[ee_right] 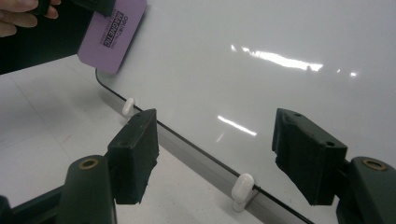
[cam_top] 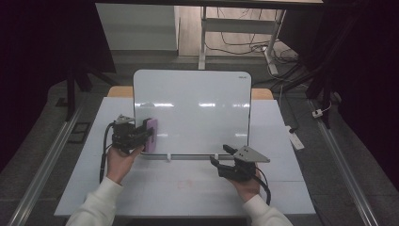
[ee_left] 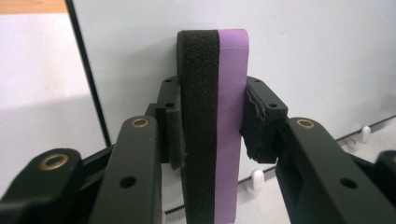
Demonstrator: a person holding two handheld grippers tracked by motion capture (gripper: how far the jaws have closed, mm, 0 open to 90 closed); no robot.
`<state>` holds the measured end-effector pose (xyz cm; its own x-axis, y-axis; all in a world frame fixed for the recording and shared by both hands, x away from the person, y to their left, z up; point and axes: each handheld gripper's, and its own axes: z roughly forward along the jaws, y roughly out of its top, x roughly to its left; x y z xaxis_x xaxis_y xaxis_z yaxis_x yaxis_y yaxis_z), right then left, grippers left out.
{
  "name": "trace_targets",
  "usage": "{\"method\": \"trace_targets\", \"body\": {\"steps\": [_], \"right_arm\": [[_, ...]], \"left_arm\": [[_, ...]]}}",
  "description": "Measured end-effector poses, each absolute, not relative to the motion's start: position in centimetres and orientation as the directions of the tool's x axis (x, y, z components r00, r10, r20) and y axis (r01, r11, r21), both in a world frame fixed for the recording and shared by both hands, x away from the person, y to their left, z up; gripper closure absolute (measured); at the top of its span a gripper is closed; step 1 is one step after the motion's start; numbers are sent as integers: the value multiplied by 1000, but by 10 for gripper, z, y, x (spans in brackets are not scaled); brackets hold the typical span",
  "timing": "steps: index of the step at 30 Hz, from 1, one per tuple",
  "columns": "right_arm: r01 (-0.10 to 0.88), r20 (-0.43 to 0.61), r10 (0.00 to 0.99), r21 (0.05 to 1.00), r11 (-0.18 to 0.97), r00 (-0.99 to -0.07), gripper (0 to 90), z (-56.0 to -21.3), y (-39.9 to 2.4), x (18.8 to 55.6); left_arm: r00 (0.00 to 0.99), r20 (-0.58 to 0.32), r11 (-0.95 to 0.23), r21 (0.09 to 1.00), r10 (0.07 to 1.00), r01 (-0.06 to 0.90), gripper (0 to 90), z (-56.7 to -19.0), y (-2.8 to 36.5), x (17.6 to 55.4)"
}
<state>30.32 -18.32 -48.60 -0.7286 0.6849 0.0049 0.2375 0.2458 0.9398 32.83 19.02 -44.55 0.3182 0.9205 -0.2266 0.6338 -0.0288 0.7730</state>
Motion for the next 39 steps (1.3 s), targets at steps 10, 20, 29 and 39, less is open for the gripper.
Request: {"method": "trace_targets", "body": {"steps": [10, 20, 29, 39], "right_arm": [[239, 3, 689, 939, 247, -724, 313, -487, -185, 304], [259, 14, 693, 933, 251, -721, 317, -489, -197, 307], [290, 34, 662, 915, 282, -749, 320, -491, -212, 310], [283, 18, 647, 908, 308, -762, 317, -495, -230, 310]], "left_arm": [[339, -153, -98, 779, 928, 619, 582, -451, 176, 326], [371, -181, -80, 804, 911, 589, 465, -449, 179, 322], [504, -245, -81, 837, 828, 541, 341, -444, 196, 305], [594, -246, -129, 846, 765, 517, 293, -451, 214, 275]]}}
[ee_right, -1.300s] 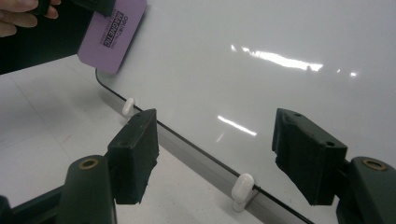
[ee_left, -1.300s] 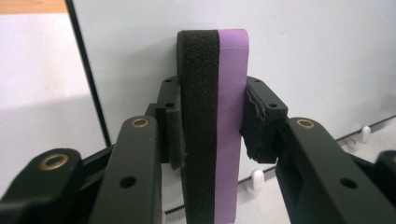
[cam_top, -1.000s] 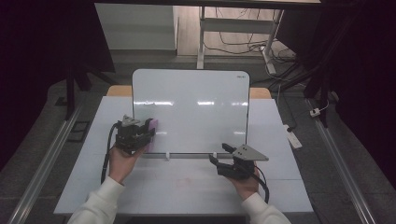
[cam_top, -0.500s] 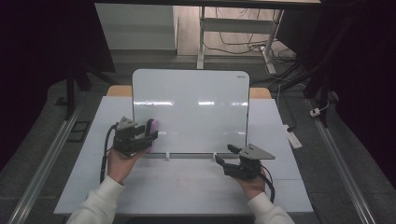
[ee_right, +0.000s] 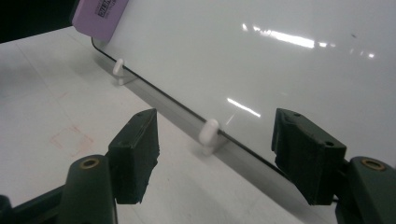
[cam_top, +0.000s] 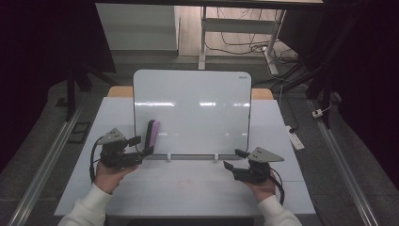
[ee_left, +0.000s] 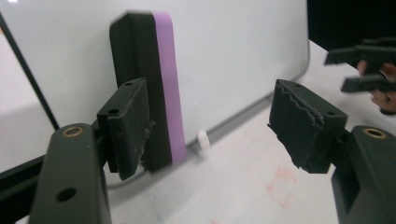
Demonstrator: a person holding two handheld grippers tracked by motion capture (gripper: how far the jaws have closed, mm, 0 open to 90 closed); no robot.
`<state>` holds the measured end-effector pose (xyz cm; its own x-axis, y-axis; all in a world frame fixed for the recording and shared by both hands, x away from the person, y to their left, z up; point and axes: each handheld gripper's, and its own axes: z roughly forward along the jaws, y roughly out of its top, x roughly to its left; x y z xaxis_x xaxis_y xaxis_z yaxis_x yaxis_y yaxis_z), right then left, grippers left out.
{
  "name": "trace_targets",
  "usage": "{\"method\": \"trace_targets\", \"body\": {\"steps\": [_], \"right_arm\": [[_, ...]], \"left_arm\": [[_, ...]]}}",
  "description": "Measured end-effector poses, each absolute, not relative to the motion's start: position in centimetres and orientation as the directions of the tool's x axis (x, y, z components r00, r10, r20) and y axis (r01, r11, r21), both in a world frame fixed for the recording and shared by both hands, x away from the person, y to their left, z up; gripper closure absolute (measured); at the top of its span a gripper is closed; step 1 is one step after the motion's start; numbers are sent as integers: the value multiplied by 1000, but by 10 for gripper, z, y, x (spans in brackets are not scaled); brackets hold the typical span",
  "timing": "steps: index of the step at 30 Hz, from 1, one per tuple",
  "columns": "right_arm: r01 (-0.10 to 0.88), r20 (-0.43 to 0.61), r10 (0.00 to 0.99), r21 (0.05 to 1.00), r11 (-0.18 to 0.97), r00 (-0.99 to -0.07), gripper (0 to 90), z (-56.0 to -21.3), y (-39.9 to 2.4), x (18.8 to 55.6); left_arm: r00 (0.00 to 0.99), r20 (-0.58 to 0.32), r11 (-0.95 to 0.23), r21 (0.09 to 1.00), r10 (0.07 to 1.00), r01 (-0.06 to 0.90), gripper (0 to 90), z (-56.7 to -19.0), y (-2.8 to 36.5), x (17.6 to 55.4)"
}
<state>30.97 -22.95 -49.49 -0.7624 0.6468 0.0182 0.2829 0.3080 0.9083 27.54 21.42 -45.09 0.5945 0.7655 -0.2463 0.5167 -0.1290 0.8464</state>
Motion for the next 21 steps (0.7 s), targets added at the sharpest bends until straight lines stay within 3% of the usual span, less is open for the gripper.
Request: {"method": "trace_targets", "body": {"steps": [11, 21], "right_arm": [[307, -9, 700, 894, 325, -714, 313, -506, -271, 303], [322, -48, 720, 872, 367, -692, 302, -515, -294, 305]], "left_arm": [[606, -264, -160, 818, 750, 553, 253, -491, 259, 242], [601, -260, -179, 801, 756, 572, 238, -512, 269, 234]]}}
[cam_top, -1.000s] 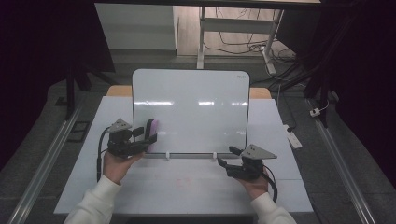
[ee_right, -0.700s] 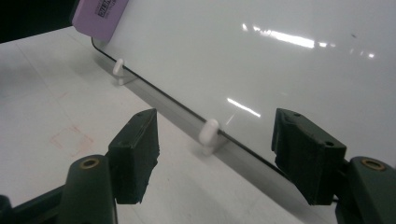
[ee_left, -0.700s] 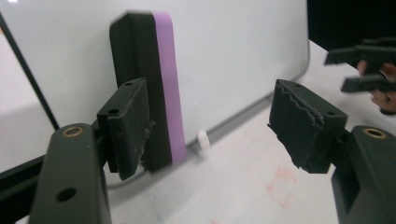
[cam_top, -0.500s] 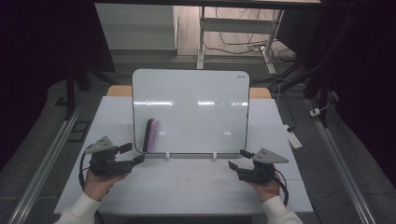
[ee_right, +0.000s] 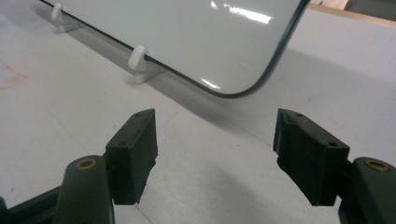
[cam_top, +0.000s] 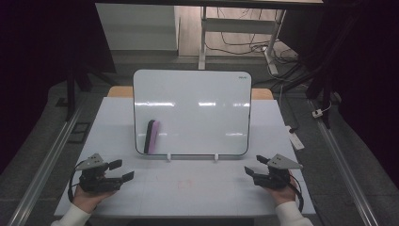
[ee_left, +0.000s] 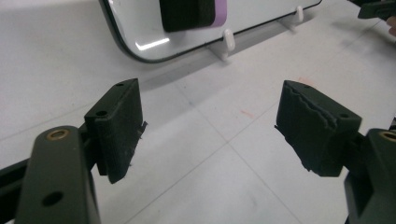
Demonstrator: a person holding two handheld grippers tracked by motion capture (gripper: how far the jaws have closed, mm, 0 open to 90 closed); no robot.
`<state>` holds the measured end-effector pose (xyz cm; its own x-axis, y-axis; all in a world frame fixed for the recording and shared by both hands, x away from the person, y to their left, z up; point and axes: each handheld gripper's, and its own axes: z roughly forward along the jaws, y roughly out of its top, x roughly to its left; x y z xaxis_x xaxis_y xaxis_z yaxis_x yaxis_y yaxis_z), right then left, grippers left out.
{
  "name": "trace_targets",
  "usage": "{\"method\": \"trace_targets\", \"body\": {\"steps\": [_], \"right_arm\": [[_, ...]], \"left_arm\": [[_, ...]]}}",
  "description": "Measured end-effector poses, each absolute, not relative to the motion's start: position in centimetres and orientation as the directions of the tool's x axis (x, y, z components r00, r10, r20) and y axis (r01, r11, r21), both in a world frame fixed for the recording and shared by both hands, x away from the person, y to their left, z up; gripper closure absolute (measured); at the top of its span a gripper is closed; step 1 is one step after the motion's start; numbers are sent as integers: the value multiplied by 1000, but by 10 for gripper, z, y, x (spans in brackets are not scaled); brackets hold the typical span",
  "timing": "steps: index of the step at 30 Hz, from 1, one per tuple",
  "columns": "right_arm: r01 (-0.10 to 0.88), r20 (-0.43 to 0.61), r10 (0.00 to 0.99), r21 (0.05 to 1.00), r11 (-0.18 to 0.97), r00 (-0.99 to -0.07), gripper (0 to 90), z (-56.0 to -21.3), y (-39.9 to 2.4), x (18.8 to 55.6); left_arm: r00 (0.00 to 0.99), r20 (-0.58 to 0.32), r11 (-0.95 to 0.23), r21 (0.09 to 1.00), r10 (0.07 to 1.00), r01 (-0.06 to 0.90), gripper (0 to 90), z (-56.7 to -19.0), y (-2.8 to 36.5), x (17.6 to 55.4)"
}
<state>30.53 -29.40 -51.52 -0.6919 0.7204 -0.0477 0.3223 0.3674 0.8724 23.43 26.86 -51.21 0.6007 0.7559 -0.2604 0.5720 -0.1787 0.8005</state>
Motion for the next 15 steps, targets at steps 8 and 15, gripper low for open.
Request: {"method": "trace_targets", "body": {"steps": [8, 15], "right_arm": [[327, -46, 729, 873, 361, -682, 292, -514, -302, 307], [310, -69, 717, 870, 384, -693, 288, -512, -299, 305]], "left_arm": [[594, -257, -178, 799, 762, 574, 230, -512, 267, 233], [595, -255, -178, 802, 762, 571, 226, -512, 266, 233]]}}
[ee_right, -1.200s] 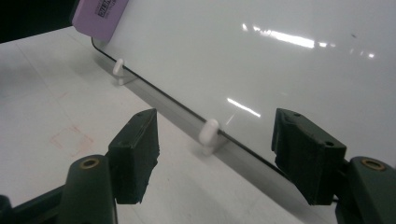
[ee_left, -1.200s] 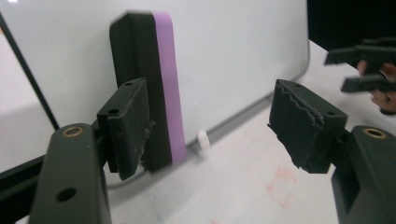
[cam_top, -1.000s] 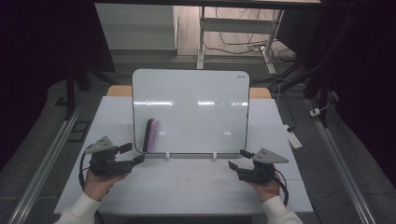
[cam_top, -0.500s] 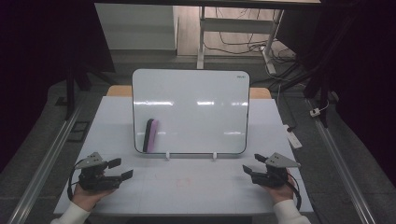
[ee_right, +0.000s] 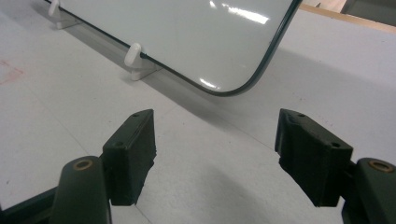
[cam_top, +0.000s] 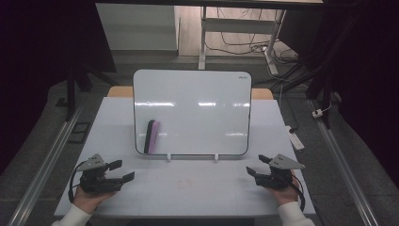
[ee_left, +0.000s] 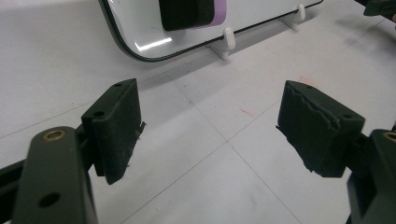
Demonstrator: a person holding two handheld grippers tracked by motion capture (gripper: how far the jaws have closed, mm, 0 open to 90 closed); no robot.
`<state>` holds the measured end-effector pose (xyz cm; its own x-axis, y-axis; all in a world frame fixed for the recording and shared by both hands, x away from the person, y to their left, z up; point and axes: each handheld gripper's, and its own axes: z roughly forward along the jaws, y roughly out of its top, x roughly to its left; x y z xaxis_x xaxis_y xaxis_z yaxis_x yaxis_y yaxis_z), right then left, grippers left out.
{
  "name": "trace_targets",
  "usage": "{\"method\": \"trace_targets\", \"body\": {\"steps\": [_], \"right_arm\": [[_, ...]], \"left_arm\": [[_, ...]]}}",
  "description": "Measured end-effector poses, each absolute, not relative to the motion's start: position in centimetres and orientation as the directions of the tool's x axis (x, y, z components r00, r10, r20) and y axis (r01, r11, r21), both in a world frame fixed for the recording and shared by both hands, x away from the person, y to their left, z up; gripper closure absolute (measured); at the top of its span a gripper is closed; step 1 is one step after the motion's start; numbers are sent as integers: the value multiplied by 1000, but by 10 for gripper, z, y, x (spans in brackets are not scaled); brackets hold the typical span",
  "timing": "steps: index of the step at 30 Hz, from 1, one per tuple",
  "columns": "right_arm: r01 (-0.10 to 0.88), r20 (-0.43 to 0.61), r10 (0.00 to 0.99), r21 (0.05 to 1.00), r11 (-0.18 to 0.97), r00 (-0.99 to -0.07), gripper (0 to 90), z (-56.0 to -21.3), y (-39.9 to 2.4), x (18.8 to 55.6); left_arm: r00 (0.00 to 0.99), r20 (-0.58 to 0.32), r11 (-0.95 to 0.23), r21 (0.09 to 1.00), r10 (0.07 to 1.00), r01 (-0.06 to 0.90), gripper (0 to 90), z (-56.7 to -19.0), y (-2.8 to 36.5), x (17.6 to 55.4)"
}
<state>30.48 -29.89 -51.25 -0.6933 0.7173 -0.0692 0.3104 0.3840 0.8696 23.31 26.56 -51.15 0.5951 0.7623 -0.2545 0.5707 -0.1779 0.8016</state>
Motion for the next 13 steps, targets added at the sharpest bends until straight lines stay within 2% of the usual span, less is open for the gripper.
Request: {"method": "trace_targets", "body": {"steps": [13], "right_arm": [[301, -76, 715, 872, 385, -695, 285, -511, -299, 304]], "left_arm": [[582, -266, -165, 796, 769, 582, 217, -513, 269, 236]]}}
